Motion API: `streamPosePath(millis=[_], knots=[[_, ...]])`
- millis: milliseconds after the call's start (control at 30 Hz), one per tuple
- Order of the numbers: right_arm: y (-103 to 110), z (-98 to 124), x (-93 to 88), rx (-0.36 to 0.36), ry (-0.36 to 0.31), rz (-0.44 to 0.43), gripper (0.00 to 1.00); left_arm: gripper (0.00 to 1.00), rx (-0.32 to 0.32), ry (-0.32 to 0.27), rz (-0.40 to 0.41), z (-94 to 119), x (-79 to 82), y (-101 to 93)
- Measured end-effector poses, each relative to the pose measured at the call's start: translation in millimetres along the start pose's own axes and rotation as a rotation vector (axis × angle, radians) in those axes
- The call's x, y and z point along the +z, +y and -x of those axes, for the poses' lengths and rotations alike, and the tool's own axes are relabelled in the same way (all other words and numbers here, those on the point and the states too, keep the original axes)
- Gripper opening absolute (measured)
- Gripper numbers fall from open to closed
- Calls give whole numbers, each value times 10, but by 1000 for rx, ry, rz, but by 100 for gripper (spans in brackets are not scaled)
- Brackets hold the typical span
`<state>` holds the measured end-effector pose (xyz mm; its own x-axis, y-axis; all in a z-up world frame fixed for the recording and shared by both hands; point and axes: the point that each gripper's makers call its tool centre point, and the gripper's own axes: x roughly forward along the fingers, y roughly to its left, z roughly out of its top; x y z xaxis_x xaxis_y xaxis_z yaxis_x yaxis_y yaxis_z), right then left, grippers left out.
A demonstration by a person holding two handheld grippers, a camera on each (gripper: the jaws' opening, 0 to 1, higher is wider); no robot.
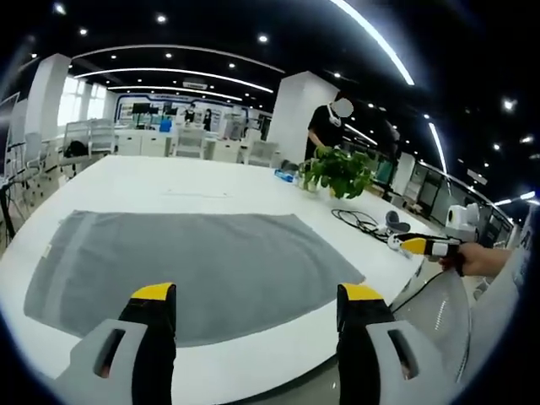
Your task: Fold the towel on the table until its edges align and the towel forms a compact rectangular stack.
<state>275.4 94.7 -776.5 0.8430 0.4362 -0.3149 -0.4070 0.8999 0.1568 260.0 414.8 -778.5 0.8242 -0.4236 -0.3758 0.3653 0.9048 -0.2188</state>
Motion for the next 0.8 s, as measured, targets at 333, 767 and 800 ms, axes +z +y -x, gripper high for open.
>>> streamPosePath(millis=[333, 767, 800], knots=[[35, -35, -69, 15, 40, 23, 56, 79, -11, 51, -19, -51, -144, -66], [36, -39, -59, 22, 30, 0, 57, 78, -4, 47, -4, -60, -139, -21], [35, -37, -61, 24, 30, 0, 57, 78, -5, 47, -5, -61, -140, -23]])
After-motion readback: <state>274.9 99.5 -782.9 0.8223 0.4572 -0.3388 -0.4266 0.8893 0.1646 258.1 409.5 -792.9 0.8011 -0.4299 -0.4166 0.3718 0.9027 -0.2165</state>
